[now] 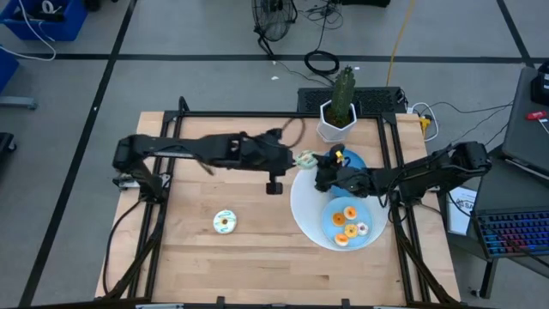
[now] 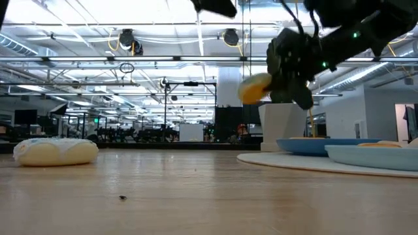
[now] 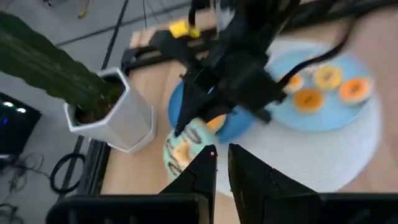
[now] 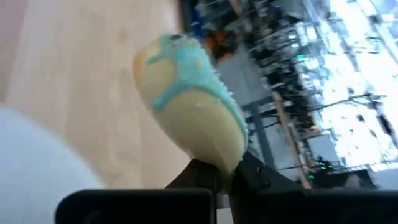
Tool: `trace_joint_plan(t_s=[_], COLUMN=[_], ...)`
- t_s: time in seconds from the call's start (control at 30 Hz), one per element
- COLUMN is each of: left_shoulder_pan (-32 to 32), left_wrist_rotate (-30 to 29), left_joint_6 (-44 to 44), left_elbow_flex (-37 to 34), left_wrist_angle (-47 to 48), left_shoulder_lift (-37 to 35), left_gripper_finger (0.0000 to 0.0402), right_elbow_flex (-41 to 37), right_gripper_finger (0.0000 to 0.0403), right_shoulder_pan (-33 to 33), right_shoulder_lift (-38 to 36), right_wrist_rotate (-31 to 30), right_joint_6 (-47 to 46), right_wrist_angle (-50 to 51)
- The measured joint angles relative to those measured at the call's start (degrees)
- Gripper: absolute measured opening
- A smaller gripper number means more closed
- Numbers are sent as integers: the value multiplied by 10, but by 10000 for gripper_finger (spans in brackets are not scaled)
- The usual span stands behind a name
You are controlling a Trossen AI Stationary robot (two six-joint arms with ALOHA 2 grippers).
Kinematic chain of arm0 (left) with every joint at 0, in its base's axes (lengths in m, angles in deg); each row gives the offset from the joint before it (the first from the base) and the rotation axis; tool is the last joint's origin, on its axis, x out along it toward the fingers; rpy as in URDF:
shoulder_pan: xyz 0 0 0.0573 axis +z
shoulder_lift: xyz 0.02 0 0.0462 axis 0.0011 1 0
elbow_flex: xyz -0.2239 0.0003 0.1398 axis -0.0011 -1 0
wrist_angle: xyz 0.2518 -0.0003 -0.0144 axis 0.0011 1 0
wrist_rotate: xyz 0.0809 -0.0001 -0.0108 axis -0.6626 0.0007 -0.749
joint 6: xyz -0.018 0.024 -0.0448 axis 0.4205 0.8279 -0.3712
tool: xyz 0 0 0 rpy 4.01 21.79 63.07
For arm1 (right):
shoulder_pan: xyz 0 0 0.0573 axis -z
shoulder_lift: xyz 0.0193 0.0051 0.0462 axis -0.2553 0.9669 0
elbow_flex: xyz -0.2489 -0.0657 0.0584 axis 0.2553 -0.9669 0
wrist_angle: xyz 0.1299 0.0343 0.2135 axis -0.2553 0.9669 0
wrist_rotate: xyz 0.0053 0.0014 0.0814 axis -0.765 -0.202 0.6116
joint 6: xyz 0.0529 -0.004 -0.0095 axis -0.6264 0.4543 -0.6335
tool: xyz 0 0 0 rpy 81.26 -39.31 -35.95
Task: Pick & Place donuts
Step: Put the big light green donut on the blue plate
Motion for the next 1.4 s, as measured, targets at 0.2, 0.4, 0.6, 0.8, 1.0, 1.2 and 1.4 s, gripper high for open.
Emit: trace_joint_plan(t_s=[0.2,0.4,0.6,0.8,1.0,1.2,1.4], left_shoulder_pan=[-10,-29,-38,-26,-5,21,31], left_wrist_rotate=[28,31,28,24,20,21,31], left_joint_6=[-30,-31,-15,-20,-53,-103,-121], left_elbow_flex=[-1,-5,-50,-206,-455,-663,-807], left_wrist_angle=[18,49,48,-62,-230,-390,-468], left_shoulder_lift=[-61,-79,-99,-211,-412,-600,-735], left_gripper_finger=[46,46,47,47,47,47,47], right_elbow_flex=[2,3,3,3,4,3,3], right_gripper_finger=[3,3,2,1,1,1,1], right_shoulder_pan=[-27,-84,-140,-161,-176,-171,-169], right_shoulder_lift=[-26,-58,-125,-203,-256,-282,-289], right_wrist_rotate=[-134,-295,-342,-364,-302,-259,-259], right_joint_6=[-15,-8,-20,-42,-131,-185,-193], right_wrist_angle=[58,85,98,128,197,245,252])
